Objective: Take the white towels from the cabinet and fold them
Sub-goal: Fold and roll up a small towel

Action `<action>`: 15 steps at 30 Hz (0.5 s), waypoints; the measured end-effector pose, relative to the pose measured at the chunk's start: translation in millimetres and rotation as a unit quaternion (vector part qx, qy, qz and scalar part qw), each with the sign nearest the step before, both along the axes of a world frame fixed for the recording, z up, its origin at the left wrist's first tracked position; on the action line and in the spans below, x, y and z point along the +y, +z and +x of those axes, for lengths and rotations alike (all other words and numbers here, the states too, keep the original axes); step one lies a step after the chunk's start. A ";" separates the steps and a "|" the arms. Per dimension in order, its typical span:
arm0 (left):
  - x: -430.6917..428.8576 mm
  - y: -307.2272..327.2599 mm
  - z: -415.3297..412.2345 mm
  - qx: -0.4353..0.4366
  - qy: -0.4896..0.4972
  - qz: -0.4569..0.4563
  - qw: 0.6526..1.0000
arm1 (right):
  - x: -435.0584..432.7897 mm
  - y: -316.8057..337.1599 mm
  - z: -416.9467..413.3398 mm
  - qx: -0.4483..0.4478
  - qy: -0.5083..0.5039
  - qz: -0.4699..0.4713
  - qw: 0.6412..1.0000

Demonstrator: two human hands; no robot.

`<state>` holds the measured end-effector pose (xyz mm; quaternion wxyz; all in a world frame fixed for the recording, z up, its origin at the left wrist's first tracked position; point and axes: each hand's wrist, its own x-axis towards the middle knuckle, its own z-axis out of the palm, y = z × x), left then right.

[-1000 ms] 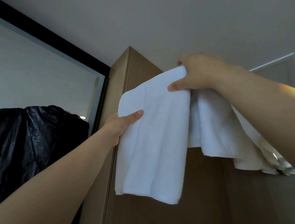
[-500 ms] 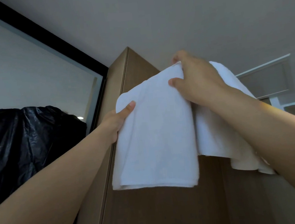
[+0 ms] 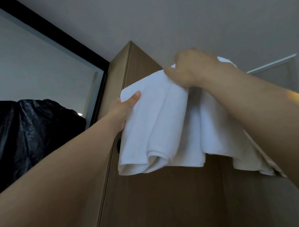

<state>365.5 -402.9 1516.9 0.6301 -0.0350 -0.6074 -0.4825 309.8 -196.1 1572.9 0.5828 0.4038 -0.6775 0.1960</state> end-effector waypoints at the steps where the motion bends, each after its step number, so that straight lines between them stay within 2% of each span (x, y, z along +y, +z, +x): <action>1: -0.9 0.0 0.0 -0.001 0.006 -0.002 1.000 | -0.8 0.1 -1.2 -0.014 0.004 0.016 1.000; 9: -3.4 -0.5 -1.7 -0.001 0.014 0.012 1.000 | 5.5 11.6 -4.5 -0.064 -0.009 0.071 0.995; 15: -1.3 -2.0 1.2 -0.014 0.020 0.013 1.000 | 4.1 11.0 -10.8 -0.022 -0.007 0.069 0.997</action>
